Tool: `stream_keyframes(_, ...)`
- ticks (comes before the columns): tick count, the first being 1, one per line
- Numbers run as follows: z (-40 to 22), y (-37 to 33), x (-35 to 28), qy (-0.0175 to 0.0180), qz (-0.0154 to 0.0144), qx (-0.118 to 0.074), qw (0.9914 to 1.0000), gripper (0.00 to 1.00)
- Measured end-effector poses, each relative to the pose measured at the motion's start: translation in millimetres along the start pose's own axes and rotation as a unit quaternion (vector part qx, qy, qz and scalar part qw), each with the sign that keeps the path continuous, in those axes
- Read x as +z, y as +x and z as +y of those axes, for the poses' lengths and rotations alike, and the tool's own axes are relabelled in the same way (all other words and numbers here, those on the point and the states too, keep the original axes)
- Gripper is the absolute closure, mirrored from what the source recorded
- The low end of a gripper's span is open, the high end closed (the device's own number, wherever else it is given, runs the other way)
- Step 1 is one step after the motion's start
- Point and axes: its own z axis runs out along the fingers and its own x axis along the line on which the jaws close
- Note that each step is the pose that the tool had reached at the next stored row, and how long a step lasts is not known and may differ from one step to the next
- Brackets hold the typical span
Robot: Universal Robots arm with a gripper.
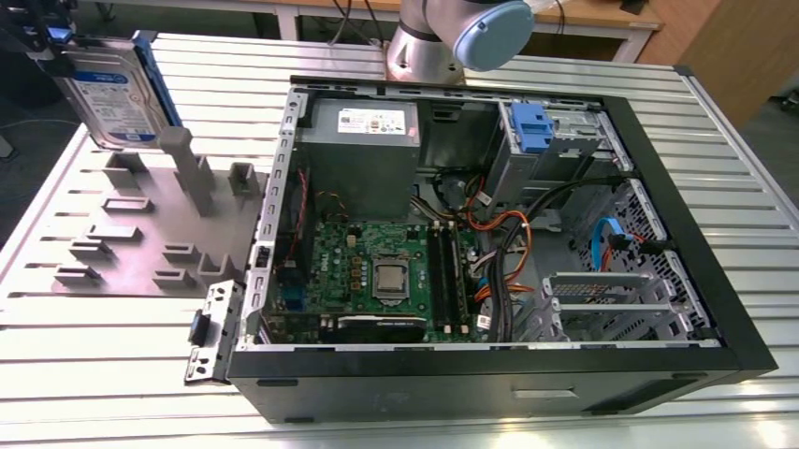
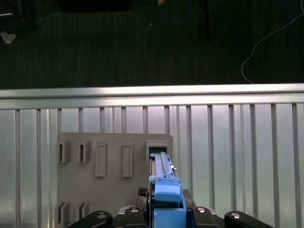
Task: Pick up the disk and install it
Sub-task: 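Pick up the disk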
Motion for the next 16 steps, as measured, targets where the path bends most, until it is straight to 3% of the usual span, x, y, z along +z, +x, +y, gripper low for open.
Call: stream_keyframes(16, 0.0, 0.0, -3.7, 0.0, -0.0003, 0.0, 1.0, 0.64)
